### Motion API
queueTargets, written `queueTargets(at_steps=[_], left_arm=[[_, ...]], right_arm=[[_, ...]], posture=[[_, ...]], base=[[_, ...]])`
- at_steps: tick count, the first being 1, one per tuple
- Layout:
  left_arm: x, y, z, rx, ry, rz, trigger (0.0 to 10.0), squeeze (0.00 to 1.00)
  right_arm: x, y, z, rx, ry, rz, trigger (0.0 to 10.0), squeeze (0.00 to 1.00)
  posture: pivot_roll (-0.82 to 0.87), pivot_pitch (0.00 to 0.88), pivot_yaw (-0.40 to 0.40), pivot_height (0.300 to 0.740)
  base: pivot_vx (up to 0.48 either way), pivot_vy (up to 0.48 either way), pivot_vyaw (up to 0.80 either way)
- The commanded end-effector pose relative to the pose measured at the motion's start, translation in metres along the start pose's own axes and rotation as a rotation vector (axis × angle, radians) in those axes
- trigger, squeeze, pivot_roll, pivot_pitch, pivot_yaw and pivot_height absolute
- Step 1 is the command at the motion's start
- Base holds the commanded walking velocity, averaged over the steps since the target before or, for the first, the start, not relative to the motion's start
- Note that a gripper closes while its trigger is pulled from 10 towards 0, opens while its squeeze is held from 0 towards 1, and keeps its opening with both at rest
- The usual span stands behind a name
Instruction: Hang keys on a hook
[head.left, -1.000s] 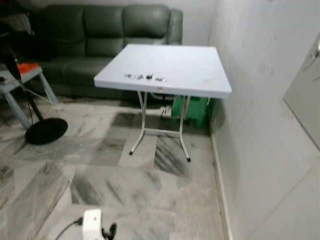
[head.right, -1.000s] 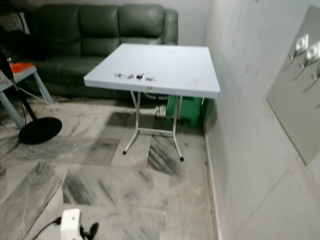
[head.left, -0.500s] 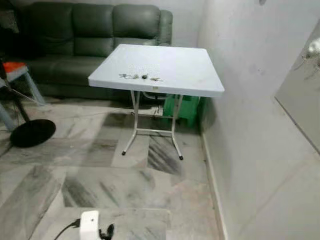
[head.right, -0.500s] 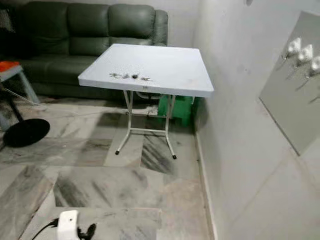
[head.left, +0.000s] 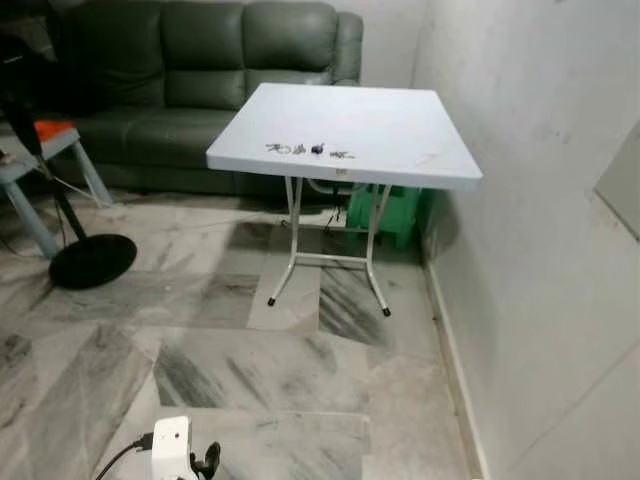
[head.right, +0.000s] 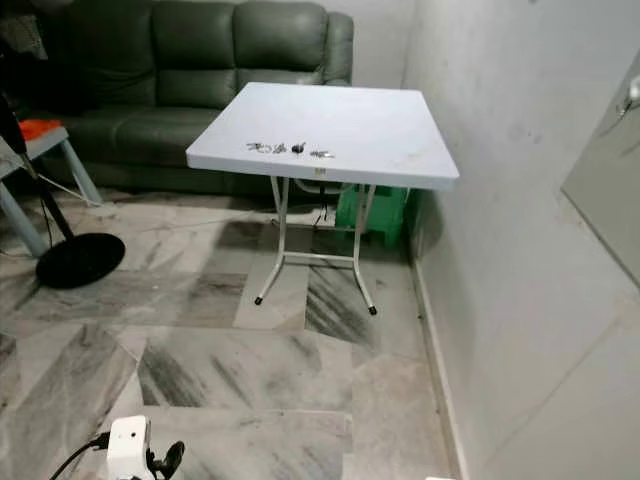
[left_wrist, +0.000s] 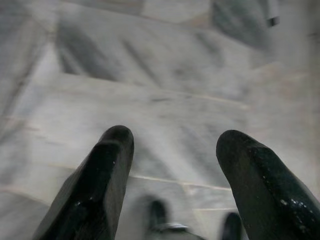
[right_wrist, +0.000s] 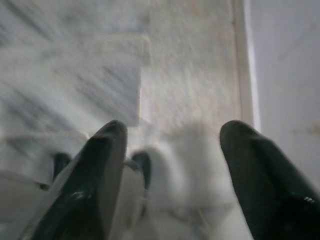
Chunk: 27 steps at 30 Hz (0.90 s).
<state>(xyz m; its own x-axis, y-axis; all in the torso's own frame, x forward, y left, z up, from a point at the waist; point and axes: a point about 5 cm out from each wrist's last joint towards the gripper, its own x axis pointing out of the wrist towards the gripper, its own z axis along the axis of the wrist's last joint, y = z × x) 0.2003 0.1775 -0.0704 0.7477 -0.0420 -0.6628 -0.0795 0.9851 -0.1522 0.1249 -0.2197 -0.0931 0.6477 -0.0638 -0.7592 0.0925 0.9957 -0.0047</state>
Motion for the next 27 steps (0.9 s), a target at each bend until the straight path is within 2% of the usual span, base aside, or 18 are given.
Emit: queueTargets(at_steps=[1, 18, 25, 27], left_arm=[[-0.002, 0.008, -0.002, 0.004, 0.013, 0.024, 10.0, 0.00], [0.000, 0.005, 0.002, 0.000, 0.001, 0.020, 10.0, 0.00], [0.005, -0.001, 0.018, 0.000, -0.062, -0.011, 10.0, 0.00], [0.008, -0.004, 0.029, 0.001, -0.106, -0.019, 10.0, 0.00]], right_arm=[[0.002, 0.005, 0.004, 0.013, -0.013, 0.011, 10.0, 0.00], [0.004, 0.005, 0.009, 0.014, -0.034, 0.011, 10.0, 0.00], [0.008, 0.007, 0.023, 0.013, -0.088, 0.025, 10.0, 0.00], [0.011, 0.009, 0.033, 0.017, -0.128, 0.033, 10.0, 0.00]], posture=[[0.01, 0.000, -0.010, 0.740], [0.00, 0.000, -0.011, 0.740], [0.00, 0.000, -0.010, 0.740], [0.00, 0.000, -0.010, 0.740]], base=[[0.000, 0.480, 0.00], [0.000, 0.480, 0.00], [0.000, 0.480, 0.00], [0.000, 0.000, 0.00]])
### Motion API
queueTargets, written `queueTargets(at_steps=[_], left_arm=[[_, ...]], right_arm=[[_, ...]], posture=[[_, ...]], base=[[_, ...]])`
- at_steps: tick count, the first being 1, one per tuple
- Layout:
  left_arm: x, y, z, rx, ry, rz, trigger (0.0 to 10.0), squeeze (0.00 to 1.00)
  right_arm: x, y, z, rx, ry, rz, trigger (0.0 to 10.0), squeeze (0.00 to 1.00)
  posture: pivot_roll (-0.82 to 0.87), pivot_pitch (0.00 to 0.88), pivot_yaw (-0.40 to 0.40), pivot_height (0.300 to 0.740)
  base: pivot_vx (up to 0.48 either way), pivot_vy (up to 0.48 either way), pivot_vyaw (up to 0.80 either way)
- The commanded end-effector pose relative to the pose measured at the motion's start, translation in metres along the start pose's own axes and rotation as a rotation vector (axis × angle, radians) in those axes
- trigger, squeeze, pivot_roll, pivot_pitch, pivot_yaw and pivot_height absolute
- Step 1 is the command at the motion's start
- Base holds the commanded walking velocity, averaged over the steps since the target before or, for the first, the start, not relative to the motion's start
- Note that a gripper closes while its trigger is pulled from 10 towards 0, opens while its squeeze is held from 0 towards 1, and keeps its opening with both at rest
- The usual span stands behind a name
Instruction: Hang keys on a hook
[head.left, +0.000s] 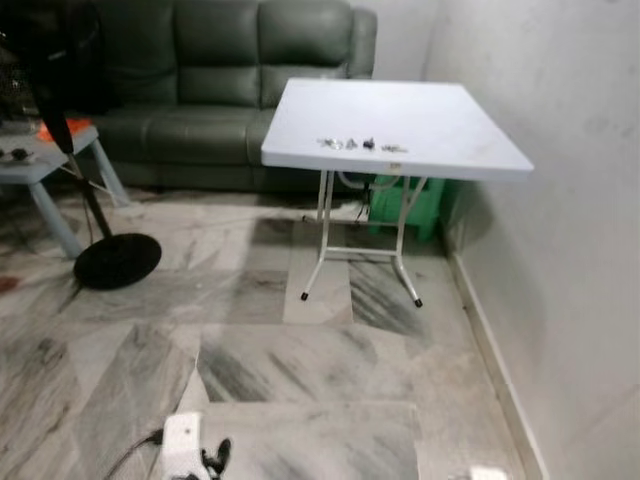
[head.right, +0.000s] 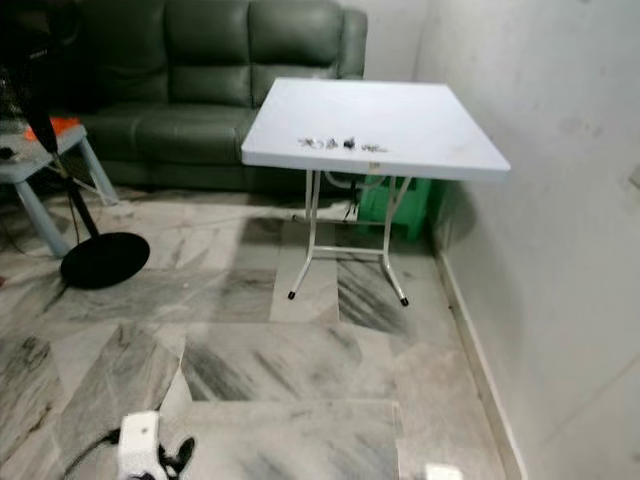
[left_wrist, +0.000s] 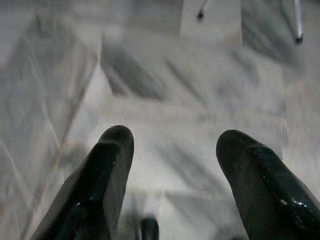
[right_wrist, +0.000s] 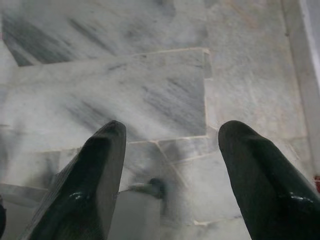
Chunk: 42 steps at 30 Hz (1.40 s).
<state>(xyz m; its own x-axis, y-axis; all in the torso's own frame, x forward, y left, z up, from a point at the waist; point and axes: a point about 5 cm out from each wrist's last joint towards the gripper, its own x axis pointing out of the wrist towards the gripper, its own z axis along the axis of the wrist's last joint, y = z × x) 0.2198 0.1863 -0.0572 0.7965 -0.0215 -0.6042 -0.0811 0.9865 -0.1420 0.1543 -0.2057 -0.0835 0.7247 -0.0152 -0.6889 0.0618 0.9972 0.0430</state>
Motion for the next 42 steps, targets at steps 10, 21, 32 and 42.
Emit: queueTargets(at_steps=[10, 21, 32, 42], left_arm=[[0.017, -0.029, 0.057, -0.004, -0.217, -0.108, 10.0, 0.00], [0.017, -0.044, 0.109, 0.040, -0.450, -0.190, 10.0, 0.00], [-0.002, -0.055, 0.141, 0.035, -0.643, -0.300, 10.0, 0.00], [-0.017, -0.059, 0.156, 0.025, -0.592, -0.313, 10.0, 0.00]], right_arm=[[0.014, 0.000, 0.056, -0.002, -0.241, 0.026, 10.0, 0.00], [0.009, 0.009, 0.124, -0.026, -0.596, 0.074, 10.0, 0.00], [-0.021, 0.027, 0.166, -0.081, -0.834, 0.142, 10.0, 0.00], [-0.046, 0.041, 0.188, -0.104, -0.887, 0.163, 10.0, 0.00]], posture=[[-0.01, 0.000, 0.000, 0.740], [-0.02, 0.000, 0.008, 0.740], [-0.04, 0.000, 0.028, 0.740], [-0.03, 0.010, 0.035, 0.740]], base=[[0.000, 0.000, 0.00], [0.000, 0.000, 0.00], [0.000, 0.000, 0.00], [0.000, 0.000, 0.00]])
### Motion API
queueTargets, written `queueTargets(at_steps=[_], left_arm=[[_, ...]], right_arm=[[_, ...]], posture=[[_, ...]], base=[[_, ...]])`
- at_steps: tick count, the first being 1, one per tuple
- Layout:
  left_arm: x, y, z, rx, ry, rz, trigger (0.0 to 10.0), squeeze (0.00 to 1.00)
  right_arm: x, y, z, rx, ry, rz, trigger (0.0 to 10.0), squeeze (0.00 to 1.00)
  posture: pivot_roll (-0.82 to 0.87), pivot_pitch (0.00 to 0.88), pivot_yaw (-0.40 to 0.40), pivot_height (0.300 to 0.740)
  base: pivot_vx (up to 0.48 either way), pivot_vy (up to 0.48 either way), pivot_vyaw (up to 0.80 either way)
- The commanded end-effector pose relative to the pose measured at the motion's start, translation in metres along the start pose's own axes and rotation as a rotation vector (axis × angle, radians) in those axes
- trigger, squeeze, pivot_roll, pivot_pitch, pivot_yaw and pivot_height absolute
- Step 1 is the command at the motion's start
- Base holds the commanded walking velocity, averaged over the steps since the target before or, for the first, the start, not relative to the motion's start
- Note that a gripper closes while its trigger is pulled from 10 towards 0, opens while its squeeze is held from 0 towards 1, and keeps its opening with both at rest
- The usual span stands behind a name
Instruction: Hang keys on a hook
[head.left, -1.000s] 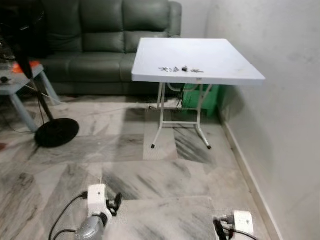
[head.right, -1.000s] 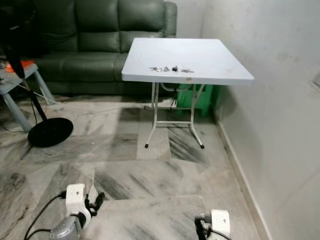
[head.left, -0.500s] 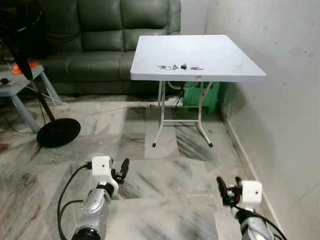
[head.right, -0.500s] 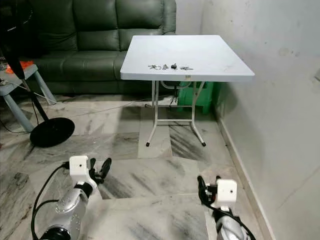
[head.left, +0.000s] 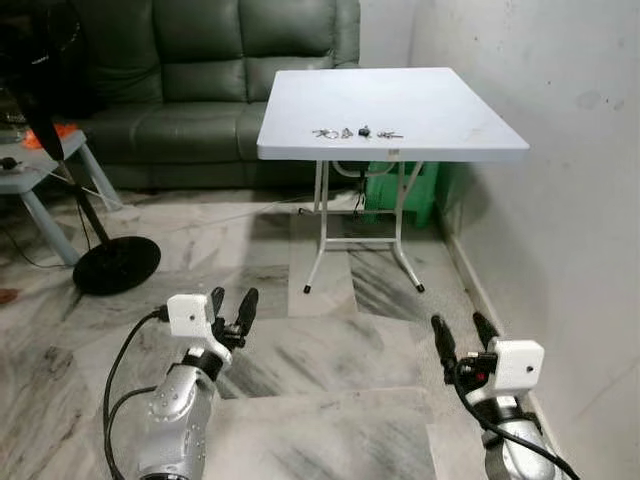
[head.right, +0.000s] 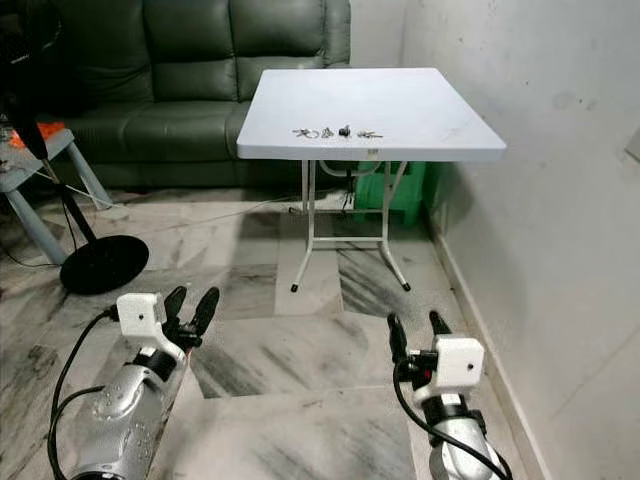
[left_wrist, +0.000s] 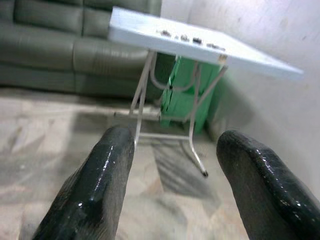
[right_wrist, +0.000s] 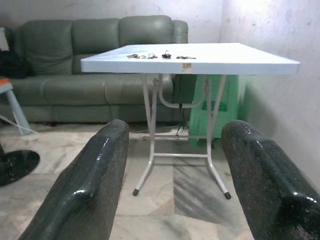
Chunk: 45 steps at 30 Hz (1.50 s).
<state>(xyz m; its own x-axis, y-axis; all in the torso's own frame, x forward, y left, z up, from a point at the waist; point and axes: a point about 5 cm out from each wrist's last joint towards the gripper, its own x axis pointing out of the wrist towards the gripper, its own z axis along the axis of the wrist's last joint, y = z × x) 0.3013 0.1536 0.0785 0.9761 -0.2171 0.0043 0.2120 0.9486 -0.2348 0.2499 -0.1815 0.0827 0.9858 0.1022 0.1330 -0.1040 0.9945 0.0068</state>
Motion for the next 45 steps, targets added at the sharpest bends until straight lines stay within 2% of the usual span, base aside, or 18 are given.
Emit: queueTargets(at_steps=[1, 2, 5, 10, 13, 21, 45], left_arm=[[0.004, -0.002, 0.010, 0.029, 0.000, -0.015, 10.0, 0.00], [0.007, -0.002, 0.011, 0.021, 0.030, -0.002, 10.0, 0.00], [0.009, -0.001, 0.015, 0.070, 0.045, 0.021, 10.0, 0.00], [0.014, -0.001, 0.021, 0.054, 0.064, 0.026, 10.0, 0.00], [0.017, -0.003, 0.027, 0.099, 0.042, 0.022, 10.0, 0.00], [0.019, -0.007, 0.032, 0.116, 0.038, 0.004, 10.0, 0.00], [0.024, -0.015, 0.036, 0.123, 0.013, -0.013, 10.0, 0.00]], right_arm=[[0.006, 0.006, 0.005, -0.007, 0.023, 0.042, 10.0, 0.00], [0.008, 0.005, 0.006, -0.019, 0.041, 0.025, 10.0, 0.00], [0.010, 0.002, 0.004, -0.032, 0.090, 0.012, 10.0, 0.00], [0.016, -0.003, 0.013, -0.073, 0.058, -0.018, 10.0, 0.00], [0.019, -0.002, 0.017, -0.055, 0.046, -0.023, 10.0, 0.00], [0.022, 0.001, 0.023, -0.049, 0.032, -0.023, 10.0, 0.00], [0.028, 0.003, 0.029, -0.042, 0.016, 0.014, 10.0, 0.00]], posture=[[-0.03, 0.010, 0.036, 0.740], [-0.03, 0.010, 0.036, 0.740], [-0.02, 0.010, 0.033, 0.740], [-0.02, 0.014, 0.028, 0.740], [-0.02, 0.015, 0.028, 0.740], [-0.02, 0.016, 0.029, 0.740], [-0.01, 0.000, 0.011, 0.740]], base=[[0.000, 0.000, 0.00], [0.000, 0.000, 0.00], [0.000, 0.000, 0.00], [0.000, 0.000, 0.00], [0.000, 0.000, 0.00], [0.000, 0.000, 0.00], [0.350, 0.000, 0.00]])
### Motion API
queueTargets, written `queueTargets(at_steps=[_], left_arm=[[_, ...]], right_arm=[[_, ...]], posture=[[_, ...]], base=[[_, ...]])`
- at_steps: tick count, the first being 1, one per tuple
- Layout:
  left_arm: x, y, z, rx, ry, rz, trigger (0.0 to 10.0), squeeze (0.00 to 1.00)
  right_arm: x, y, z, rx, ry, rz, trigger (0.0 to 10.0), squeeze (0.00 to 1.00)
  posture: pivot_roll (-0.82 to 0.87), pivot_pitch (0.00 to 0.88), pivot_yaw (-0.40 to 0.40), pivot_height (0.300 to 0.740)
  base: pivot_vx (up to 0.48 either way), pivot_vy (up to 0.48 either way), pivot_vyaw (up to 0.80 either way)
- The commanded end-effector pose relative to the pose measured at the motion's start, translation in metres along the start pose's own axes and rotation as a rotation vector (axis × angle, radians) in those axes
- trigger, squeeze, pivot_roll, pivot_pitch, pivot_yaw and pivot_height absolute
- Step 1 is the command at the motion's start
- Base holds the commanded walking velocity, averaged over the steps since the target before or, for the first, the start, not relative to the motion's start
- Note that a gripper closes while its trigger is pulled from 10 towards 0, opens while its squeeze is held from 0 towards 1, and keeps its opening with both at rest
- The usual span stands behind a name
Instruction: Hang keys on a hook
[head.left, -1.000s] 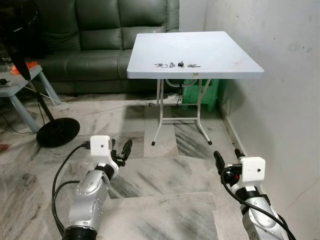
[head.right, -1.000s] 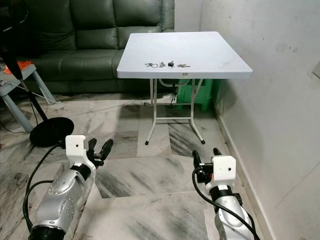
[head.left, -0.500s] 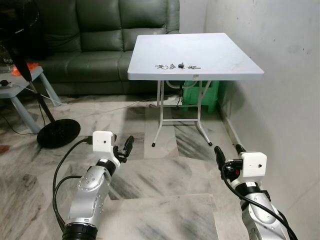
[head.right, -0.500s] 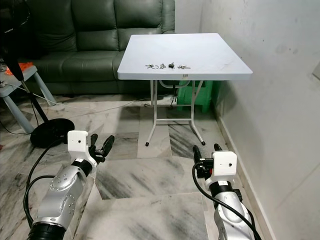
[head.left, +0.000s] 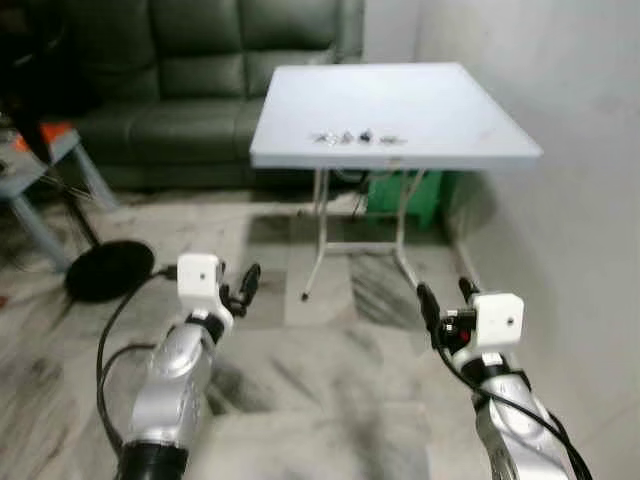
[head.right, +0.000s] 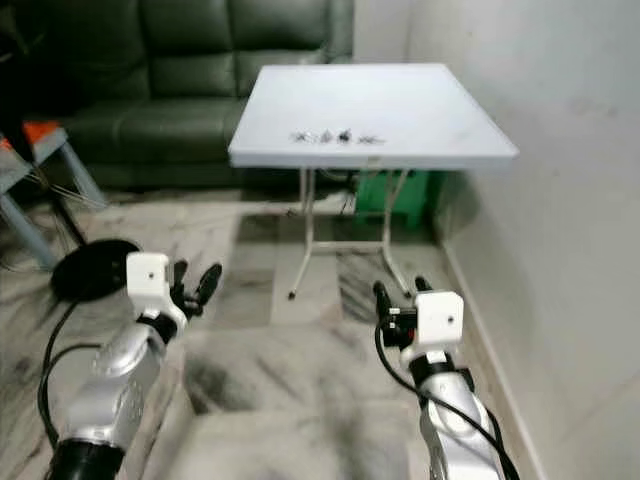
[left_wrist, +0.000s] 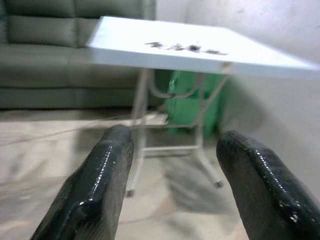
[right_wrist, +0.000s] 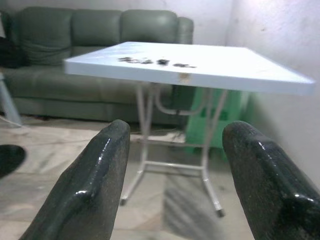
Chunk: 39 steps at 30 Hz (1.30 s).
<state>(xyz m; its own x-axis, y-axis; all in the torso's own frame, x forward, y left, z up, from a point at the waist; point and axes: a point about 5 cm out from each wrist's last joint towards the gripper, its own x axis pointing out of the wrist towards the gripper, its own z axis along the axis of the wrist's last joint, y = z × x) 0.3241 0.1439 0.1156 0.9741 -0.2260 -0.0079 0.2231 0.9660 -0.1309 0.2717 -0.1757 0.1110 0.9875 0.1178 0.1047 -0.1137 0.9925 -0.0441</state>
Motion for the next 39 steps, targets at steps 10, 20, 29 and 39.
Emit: queueTargets(at_steps=[10, 20, 29, 39], left_arm=[[-0.0011, -0.0019, 0.0008, 0.012, -0.004, -0.004, 10.0, 0.00], [-0.0017, -0.0024, 0.0002, 0.011, -0.003, -0.005, 10.0, 0.00], [-0.0007, -0.0032, -0.0005, -0.007, -0.006, 0.000, 10.0, 0.00], [-0.0006, -0.0038, -0.0005, -0.007, -0.006, 0.000, 10.0, 0.00]], right_arm=[[0.0026, 0.0014, 0.0032, 0.009, -0.011, 0.018, 10.0, 0.00], [0.0028, 0.0018, 0.0033, 0.005, -0.010, 0.027, 10.0, 0.00], [0.0039, 0.0006, 0.0038, -0.005, -0.011, 0.036, 10.0, 0.00], [0.0053, 0.0019, 0.0048, -0.043, -0.012, 0.061, 10.0, 0.00]], posture=[[0.00, 0.000, 0.005, 0.740], [0.00, 0.000, 0.002, 0.740], [0.00, 0.000, -0.003, 0.740], [0.01, 0.000, -0.009, 0.740]], base=[[0.365, 0.000, 0.00], [0.361, 0.000, 0.00], [0.356, 0.000, 0.00], [0.346, 0.000, 0.24]])
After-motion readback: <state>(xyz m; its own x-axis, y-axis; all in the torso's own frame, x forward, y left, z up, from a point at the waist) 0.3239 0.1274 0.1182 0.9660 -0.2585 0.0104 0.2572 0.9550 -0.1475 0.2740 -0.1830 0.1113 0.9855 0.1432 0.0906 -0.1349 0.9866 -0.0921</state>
